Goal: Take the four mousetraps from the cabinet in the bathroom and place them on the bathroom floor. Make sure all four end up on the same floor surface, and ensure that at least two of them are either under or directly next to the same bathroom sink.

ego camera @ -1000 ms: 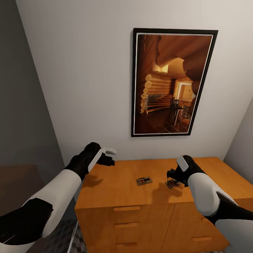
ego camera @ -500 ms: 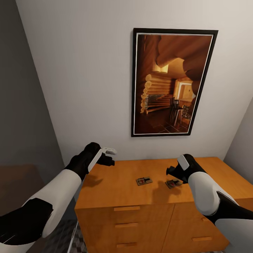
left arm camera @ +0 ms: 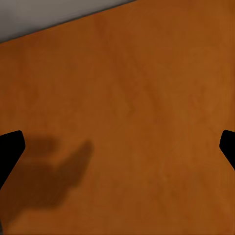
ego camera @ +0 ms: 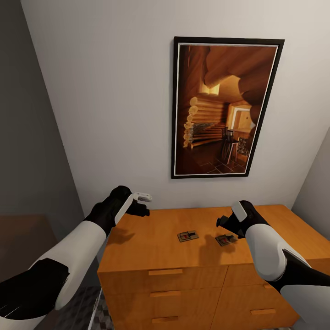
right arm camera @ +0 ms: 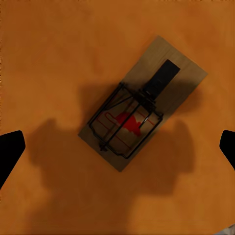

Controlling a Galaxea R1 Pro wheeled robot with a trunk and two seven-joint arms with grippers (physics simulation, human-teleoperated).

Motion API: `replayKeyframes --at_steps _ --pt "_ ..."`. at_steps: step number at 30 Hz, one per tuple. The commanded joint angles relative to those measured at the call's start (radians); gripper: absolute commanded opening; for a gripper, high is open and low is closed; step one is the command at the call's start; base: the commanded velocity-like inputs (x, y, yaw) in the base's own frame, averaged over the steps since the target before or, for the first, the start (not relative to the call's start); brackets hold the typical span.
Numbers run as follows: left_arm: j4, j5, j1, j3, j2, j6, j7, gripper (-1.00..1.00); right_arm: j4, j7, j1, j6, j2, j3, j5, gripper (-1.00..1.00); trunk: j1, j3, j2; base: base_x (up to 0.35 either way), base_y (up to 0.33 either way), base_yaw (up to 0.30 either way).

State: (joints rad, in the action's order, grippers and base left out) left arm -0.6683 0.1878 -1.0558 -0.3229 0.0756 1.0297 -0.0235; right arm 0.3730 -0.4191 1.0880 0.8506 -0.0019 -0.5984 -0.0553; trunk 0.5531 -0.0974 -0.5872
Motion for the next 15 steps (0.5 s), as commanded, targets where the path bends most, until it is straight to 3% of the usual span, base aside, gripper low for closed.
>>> replayKeyframes --at_steps 1,10,15 --pt "-0.001 0.0 -0.001 -0.002 0.0 0.004 -0.002 1.0 0.001 -0.006 0.001 0.002 0.0 -0.003 -0.006 1.0 0.0 -0.002 -0.002 0.0 0.0 0.0" --pt "0.001 0.002 -0.001 -0.002 0.0 0.004 -0.003 1.0 0.001 -0.007 0.001 0.002 0.0 -0.002 -0.006 1.0 0.035 -0.03 -0.065 0.0 0.0 0.0" --pt "0.0 0.0 -0.001 -0.002 0.0 0.004 -0.003 1.0 0.001 -0.01 0.001 0.002 0.001 -0.003 -0.006 1.0 0.035 -0.03 -0.065 0.0 0.0 0.0"
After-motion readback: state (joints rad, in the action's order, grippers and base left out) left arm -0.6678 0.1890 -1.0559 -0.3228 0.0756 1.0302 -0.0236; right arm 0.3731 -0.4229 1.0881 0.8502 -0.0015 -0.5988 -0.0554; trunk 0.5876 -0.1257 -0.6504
